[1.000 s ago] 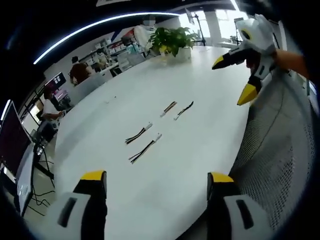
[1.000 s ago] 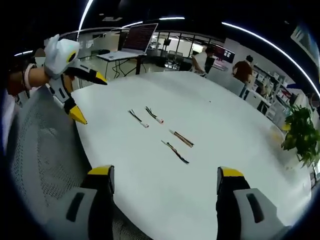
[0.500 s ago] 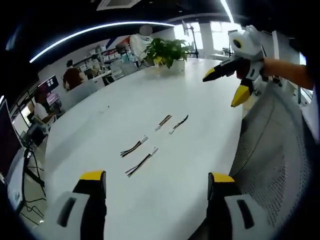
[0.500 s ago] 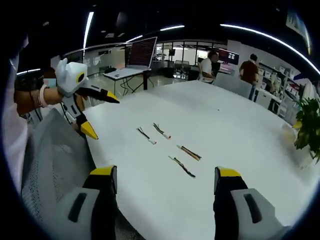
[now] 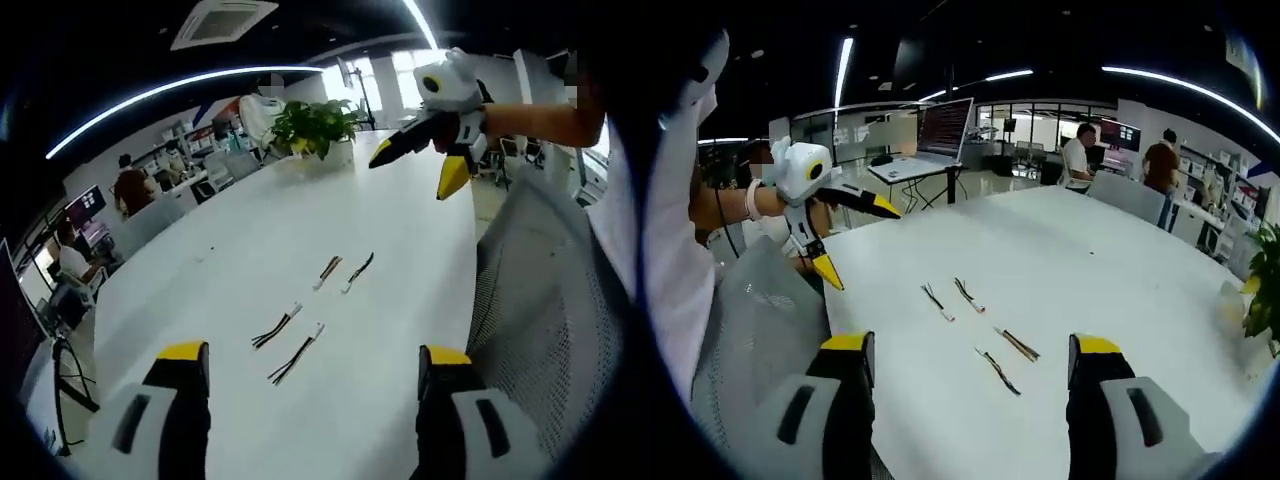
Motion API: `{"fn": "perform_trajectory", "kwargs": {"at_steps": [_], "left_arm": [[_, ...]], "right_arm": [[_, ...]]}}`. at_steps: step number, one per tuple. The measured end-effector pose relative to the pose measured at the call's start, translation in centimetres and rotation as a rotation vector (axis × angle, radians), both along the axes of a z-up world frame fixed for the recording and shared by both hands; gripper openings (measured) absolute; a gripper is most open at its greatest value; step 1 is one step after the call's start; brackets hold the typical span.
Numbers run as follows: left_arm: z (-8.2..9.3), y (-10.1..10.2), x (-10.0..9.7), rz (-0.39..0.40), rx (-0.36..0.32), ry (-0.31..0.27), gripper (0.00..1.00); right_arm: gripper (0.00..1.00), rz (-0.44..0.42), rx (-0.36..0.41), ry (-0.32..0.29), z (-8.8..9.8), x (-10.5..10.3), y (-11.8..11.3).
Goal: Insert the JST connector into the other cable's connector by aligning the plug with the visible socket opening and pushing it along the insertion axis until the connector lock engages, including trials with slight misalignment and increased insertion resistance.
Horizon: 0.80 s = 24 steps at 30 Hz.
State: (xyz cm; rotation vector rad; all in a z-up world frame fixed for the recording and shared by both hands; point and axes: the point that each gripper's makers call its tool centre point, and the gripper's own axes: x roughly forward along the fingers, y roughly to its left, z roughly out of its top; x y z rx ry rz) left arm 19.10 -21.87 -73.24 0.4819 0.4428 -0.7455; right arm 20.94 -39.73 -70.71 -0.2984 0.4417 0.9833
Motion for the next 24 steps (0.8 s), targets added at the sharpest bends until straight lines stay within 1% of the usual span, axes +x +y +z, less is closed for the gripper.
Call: {"fn": "perform_trajectory", "kwargs": {"at_steps": [3,5,7,9,10,12,14,16,17,18,19,20,21,24], "left_arm": [[0.0,0.3,0.4,0.0,-0.003,0.011,0.84],[0.4,-0.1,0.6,-0.004,-0.064,0.029,0.84],[1.0,-0.2,0.9,-0.004,-0.1,0.028,0.84],[1.2,-0.1,1.3,-0.011,-0.102,0.023,0.84],[1.3,-0.1,1.5,-0.014,-0.099,0.019,0.84],[1.3,0.1,2.0,-0.027,-0.083,0.01,0.83],[1.1,0.3,2.4,-0.03,-0.067,0.012,0.83],[0.8,0.5,2.6,-0.044,-0.034,0.009,0.83],[0.8,0.5,2.7,-0.048,-0.03,0.007,0.83],[0.9,0.4,2.7,-0.059,-0.038,0.008,0.83],[1.2,0.0,2.7,-0.067,-0.073,0.015,0.83],[1.6,-0.5,2.7,-0.063,-0.13,0.025,0.83],[1.9,-0.5,2.8,-0.062,-0.147,0.022,0.83],[2.1,-0.5,3.0,-0.066,-0.154,0.018,0.81]], "right_arm": [[0.77,0.002,-0.009,0.005,-0.5,0.2,-0.2],[0.77,-0.006,0.016,0.033,-0.8,0.2,-0.3],[0.77,-0.006,0.004,0.038,-1.3,0.2,-0.6],[0.76,-0.008,-0.05,0.026,-2.0,0.3,-1.2],[0.76,-0.01,-0.053,0.025,-2.1,0.3,-1.3],[0.76,-0.015,-0.045,0.032,-2.2,0.4,-1.4],[0.75,-0.021,-0.013,0.044,-2.1,0.5,-1.3],[0.74,-0.026,0.004,0.051,-2.1,0.7,-1.3],[0.75,-0.028,0.008,0.053,-2.1,0.8,-1.3],[0.75,-0.032,0.012,0.053,-2.2,1.0,-1.4],[0.75,-0.035,0.015,0.052,-2.2,1.1,-1.5],[0.74,-0.035,0.02,0.05,-2.1,1.3,-1.5],[0.73,-0.035,0.024,0.048,-2.0,1.4,-1.5],[0.71,-0.032,0.026,0.039,-1.9,1.8,-1.5]]}}
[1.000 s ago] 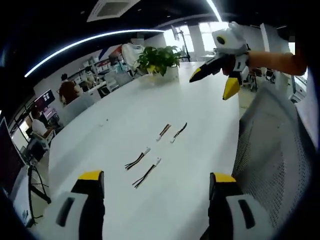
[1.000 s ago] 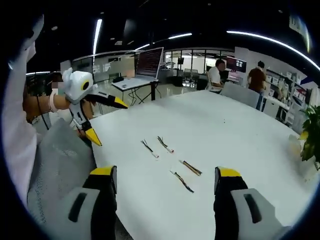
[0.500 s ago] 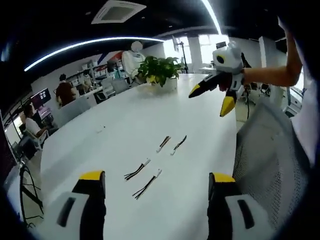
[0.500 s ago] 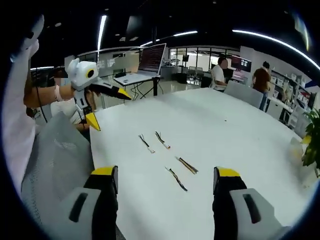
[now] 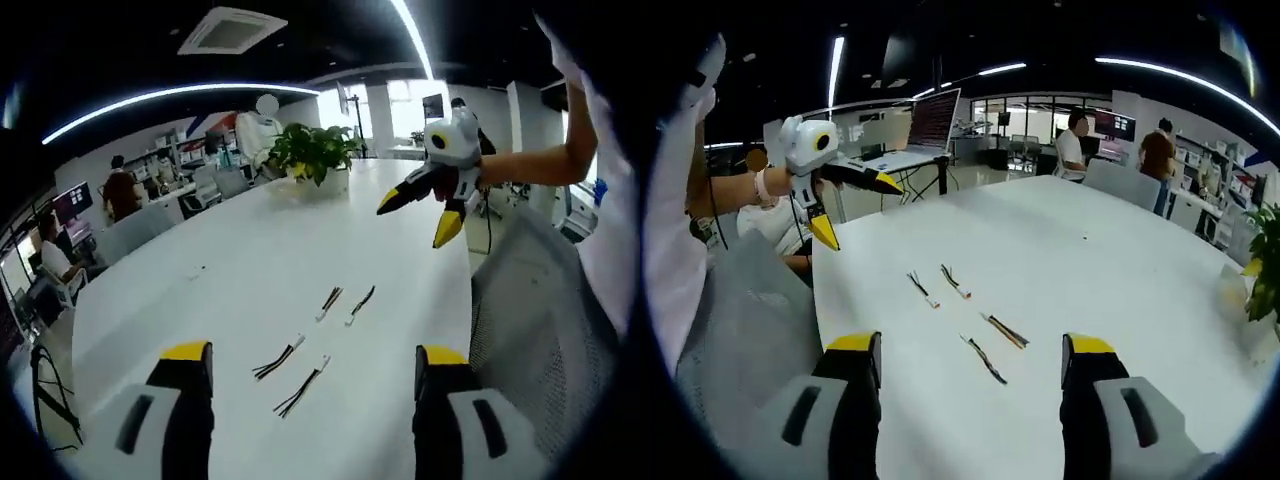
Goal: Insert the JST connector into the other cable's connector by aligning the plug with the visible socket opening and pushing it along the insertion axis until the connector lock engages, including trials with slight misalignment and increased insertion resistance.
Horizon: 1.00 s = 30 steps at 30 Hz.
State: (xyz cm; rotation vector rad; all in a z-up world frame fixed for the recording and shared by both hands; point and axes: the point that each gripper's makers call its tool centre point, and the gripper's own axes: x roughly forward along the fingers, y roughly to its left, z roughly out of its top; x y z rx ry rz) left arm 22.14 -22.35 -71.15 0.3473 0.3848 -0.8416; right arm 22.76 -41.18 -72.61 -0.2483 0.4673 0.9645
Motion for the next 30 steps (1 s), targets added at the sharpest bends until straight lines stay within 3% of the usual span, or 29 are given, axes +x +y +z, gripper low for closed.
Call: {"fn": "perform_trajectory", "kwargs": {"at_steps": [6,11,13,18,21,24,28,30], "left_arm": [[0.3,0.1,0.9,-0.025,-0.023,-0.011,0.73],[0.4,0.5,1.9,-0.024,0.001,-0.051,0.72],[0.7,0.0,1.8,-0.042,-0.062,-0.033,0.71],[1.1,0.1,2.2,-0.043,-0.08,-0.052,0.71],[0.8,0.1,2.6,-0.041,-0.076,-0.045,0.71],[0.5,0.1,2.7,-0.04,-0.081,-0.031,0.7],[0.1,0.0,2.8,-0.05,-0.086,-0.018,0.7],[0.0,0.0,2.8,-0.058,-0.082,-0.021,0.7]], "right_arm": [[0.68,0.005,0.029,0.019,0.1,0.8,0.4],[0.68,0.022,0.01,0.016,-0.4,1.2,0.8],[0.68,0.021,0.015,0.025,-0.6,1.4,0.8],[0.68,0.012,0.061,0.044,-0.5,1.3,1.1],[0.61,0.036,0.057,0.006,-0.3,1.2,1.1],[0.56,0.043,0.07,0.035,-0.4,1.0,1.2],[0.67,0.022,0.048,0.029,-0.8,1.5,0.9],[0.63,0.033,0.037,0.023,-1.1,1.5,0.9]]}}
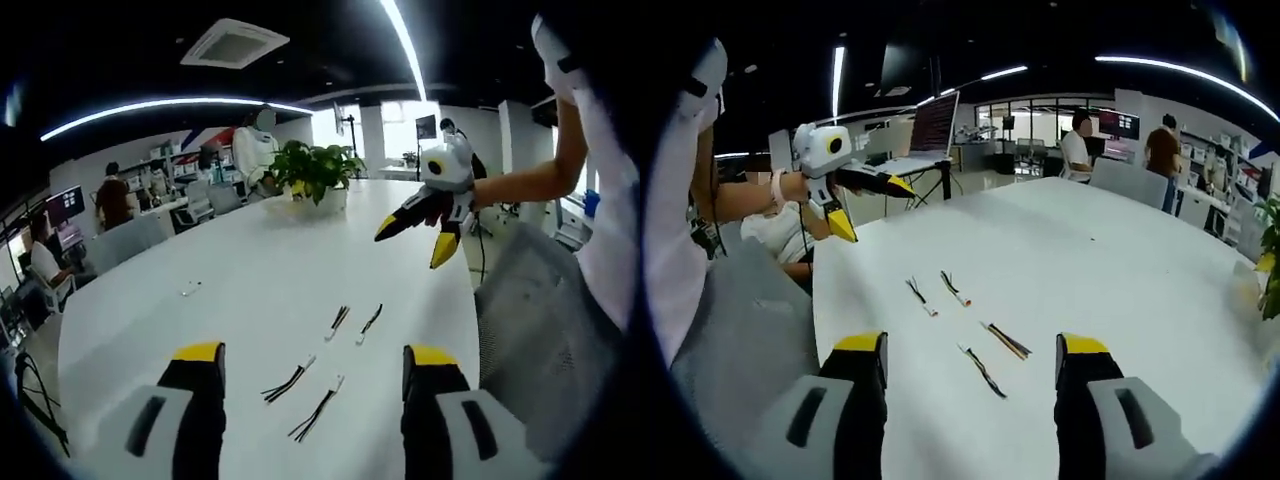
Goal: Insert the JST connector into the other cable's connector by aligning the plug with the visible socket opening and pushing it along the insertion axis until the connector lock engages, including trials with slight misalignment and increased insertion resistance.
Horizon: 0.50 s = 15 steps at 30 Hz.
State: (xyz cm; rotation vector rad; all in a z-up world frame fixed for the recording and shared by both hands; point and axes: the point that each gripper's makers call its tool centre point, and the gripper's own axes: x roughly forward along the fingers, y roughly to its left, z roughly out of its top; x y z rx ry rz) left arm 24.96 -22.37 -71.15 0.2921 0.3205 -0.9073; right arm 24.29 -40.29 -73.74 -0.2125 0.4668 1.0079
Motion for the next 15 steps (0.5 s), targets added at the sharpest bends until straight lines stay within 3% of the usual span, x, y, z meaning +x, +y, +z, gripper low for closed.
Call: {"fn": "perform_trajectory", "kwargs": {"at_steps": [4,10,15], "left_arm": [[-0.5,0.3,0.4,-0.002,0.016,0.009,0.69],[-1.0,0.2,0.8,-0.021,0.014,0.02,0.66],[-1.9,-0.2,1.0,-0.038,0.029,0.035,0.66]], "right_arm": [[0.62,0.015,-0.058,-0.001,-1.5,0.3,-0.3],[0.56,0.025,-0.036,0.036,-2.2,0.8,0.1],[0.54,0.029,-0.03,0.031,-2.5,1.4,0.3]]}}
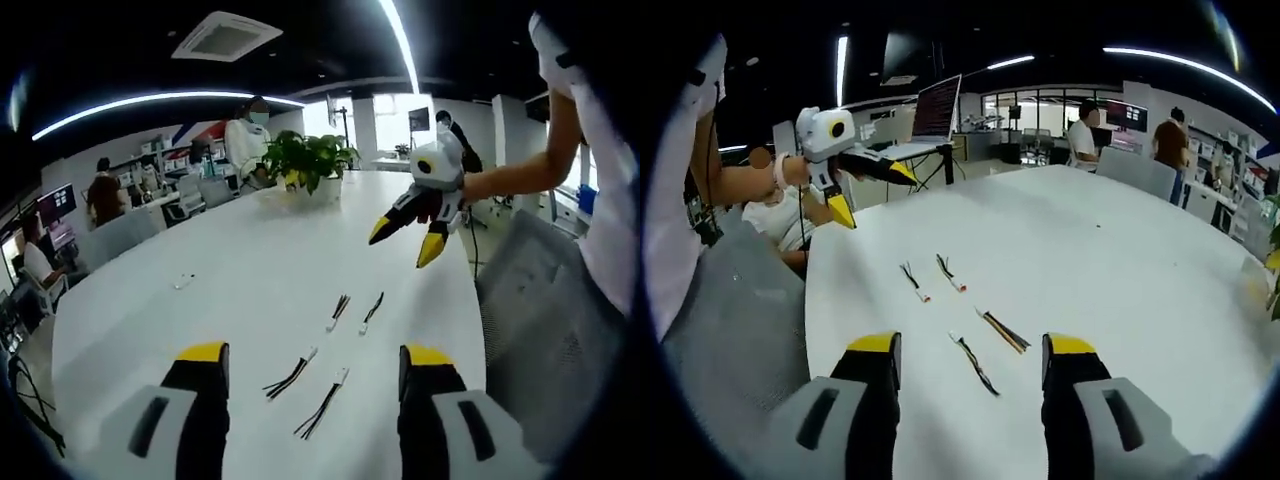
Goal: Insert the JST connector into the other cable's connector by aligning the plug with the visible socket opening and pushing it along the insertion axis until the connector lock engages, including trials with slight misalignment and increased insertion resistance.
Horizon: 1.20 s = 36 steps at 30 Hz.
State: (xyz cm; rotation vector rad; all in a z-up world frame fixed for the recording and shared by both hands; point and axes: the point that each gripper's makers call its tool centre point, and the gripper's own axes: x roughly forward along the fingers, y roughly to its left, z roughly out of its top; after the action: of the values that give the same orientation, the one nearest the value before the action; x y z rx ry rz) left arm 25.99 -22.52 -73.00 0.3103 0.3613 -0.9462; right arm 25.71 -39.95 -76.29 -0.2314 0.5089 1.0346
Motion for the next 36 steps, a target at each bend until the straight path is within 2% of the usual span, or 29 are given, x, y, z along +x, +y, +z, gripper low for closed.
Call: {"fn": "perform_trajectory", "kwargs": {"at_steps": [3,12,18,22,26,29,32,34,36], "left_arm": [[-0.2,-0.3,0.2,-0.003,-0.021,0.016,0.66],[-1.6,-0.5,1.3,-0.006,-0.007,0.029,0.66],[-2.5,-0.7,2.0,-0.017,0.012,0.03,0.64],[-3.1,-0.8,2.6,-0.023,0.016,0.038,0.62],[-3.1,-1.3,3.3,-0.009,-0.049,0.07,0.62],[-3.4,-1.4,3.8,-0.007,-0.05,0.065,0.6],[-4.4,-1.2,4.2,-0.009,-0.016,0.063,0.6],[-4.8,-1.0,4.6,0.001,-0.024,0.065,0.6],[-5.1,-1.2,4.9,0.029,-0.09,0.107,0.6]], "right_arm": [[0.52,0.007,-0.006,-0.002,-0.2,0.4,0.0],[0.48,0.026,0.006,0.002,-0.7,1.7,0.4],[0.41,0.056,0.013,0.02,-1.3,2.2,1.2],[0.41,0.07,0.024,0.032,-1.6,2.6,1.8],[0.41,0.081,0.014,0.036,-2.2,3.2,2.2],[0.4,0.096,0.005,0.031,-2.5,3.4,2.4],[0.39,0.116,0.002,0.034,-3.3,3.8,2.8],[0.38,0.12,0.003,0.038,-3.7,4.0,3.0],[0.38,0.123,0.004,0.038,-4.0,4.4,3.1]]}}
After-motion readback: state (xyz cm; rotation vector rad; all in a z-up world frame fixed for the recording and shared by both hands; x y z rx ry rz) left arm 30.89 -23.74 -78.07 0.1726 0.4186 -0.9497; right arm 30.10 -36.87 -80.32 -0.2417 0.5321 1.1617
